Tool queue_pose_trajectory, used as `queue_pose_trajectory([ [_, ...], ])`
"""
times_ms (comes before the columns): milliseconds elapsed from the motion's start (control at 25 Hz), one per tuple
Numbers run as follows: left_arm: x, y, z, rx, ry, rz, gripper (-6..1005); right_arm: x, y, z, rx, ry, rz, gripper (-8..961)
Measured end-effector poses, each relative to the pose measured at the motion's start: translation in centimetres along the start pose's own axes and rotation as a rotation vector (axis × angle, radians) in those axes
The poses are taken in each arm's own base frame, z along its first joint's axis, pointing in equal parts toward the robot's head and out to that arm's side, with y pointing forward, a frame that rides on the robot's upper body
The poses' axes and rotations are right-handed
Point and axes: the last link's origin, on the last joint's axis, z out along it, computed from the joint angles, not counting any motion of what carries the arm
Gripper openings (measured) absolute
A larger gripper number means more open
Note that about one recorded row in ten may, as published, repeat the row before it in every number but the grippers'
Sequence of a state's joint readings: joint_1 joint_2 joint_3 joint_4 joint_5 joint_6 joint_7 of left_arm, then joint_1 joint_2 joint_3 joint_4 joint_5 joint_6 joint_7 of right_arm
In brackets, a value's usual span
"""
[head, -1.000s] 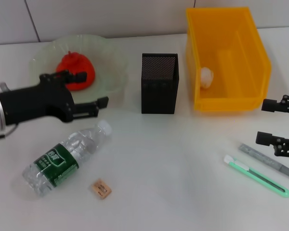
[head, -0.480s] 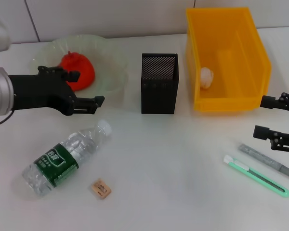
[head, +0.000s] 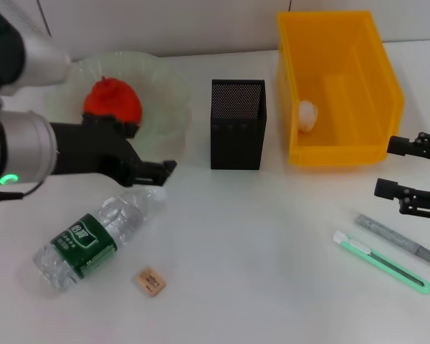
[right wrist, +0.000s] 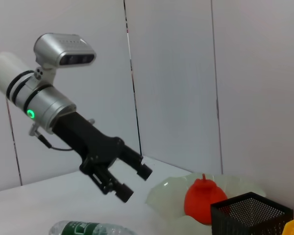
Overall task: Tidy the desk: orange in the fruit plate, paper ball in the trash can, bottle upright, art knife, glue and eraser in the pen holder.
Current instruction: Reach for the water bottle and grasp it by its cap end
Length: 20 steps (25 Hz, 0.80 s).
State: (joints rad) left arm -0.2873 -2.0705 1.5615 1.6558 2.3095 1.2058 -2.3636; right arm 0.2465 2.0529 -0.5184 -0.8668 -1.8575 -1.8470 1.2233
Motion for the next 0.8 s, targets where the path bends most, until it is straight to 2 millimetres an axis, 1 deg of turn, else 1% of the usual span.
queue_pose_trajectory([
  [160, -0.3, 0.3, 0.6, 0.020, -0.048, 0.009, 864, 0.0, 0.0, 0.3, -0.002, -0.004, 0.001, 753],
  [200, -0.5, 0.4, 1.4, 0.055, -0.090, 0.007, 864, 0.0, 0.0, 0.3, -0.003, -0.005, 0.003, 753],
  [320, -0.6, 0.6, 2.0, 0.067, -0.118, 0.006, 864, 0.0, 0.0, 0.3, -0.001, -0.008, 0.005, 753],
  [560, -0.9, 0.7, 2.6, 0.064, -0.130, -0.045, 864, 0.1, 0.0, 0.3, 0.000, -0.009, 0.007, 753],
  [800, -1.7, 0.9, 3.5, 0.054, -0.154, -0.067, 860, 0.0, 0.1, 0.4, -0.001, -0.013, 0.008, 754],
])
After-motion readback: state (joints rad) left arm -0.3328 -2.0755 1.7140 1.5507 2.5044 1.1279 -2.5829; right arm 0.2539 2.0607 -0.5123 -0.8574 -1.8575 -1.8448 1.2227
